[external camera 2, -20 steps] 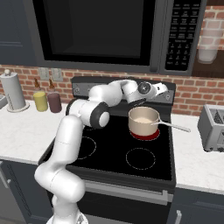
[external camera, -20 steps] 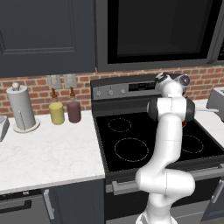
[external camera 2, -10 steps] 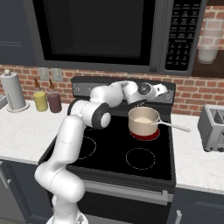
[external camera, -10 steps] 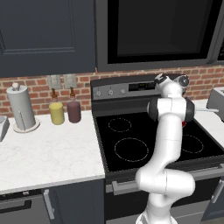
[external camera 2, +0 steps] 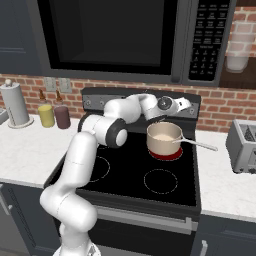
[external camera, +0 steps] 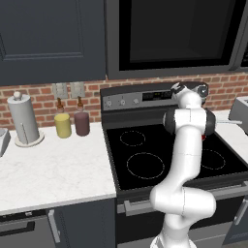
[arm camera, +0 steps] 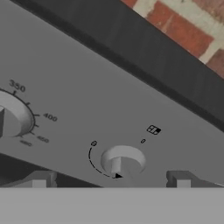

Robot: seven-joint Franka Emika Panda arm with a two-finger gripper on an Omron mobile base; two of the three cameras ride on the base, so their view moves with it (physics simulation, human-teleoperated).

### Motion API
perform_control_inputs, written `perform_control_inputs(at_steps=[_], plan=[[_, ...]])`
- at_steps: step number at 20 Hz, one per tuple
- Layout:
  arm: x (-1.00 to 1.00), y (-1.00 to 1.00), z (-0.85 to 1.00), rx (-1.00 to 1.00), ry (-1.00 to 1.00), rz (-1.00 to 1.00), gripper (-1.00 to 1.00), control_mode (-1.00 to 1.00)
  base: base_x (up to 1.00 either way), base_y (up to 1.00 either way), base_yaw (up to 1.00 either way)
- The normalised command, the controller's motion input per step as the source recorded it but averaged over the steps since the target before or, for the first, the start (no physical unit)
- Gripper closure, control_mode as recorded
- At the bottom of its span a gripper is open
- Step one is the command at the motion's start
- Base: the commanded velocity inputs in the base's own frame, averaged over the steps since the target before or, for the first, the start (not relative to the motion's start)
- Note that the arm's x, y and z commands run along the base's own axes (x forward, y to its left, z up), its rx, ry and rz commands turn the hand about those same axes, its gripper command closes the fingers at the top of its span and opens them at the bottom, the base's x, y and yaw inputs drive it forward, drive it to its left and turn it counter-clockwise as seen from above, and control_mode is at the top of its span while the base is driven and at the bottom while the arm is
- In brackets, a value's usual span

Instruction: Turn off the rear right burner of the stove.

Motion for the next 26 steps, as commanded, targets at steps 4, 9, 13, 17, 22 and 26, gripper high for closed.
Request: perform_control_inputs(at_steps=[4, 9, 13, 17, 22, 26], plan=[[0.00, 0.00, 0.00, 0.00, 0.00, 0.00, -1.00, -1.00, 0.00, 0.00, 0.00], [0.02, -0.01, 0.00, 0.00, 0.00, 0.00, -1.00, -1.00, 0.00, 0.00, 0.00], [0.11, 0.00, 0.00, 0.00, 0.00, 0.00, -1.00, -1.00, 0.00, 0.00, 0.00], [0.14, 0.00, 0.00, 0.00, 0.00, 0.00, -1.00, -1.00, 0.00, 0.00, 0.00], [0.12, 0.00, 0.00, 0.00, 0.00, 0.00, -1.00, -1.00, 0.00, 0.00, 0.00], [0.04, 0.00, 0.00, 0.00, 0.00, 0.00, -1.00, -1.00, 0.00, 0.00, 0.00]])
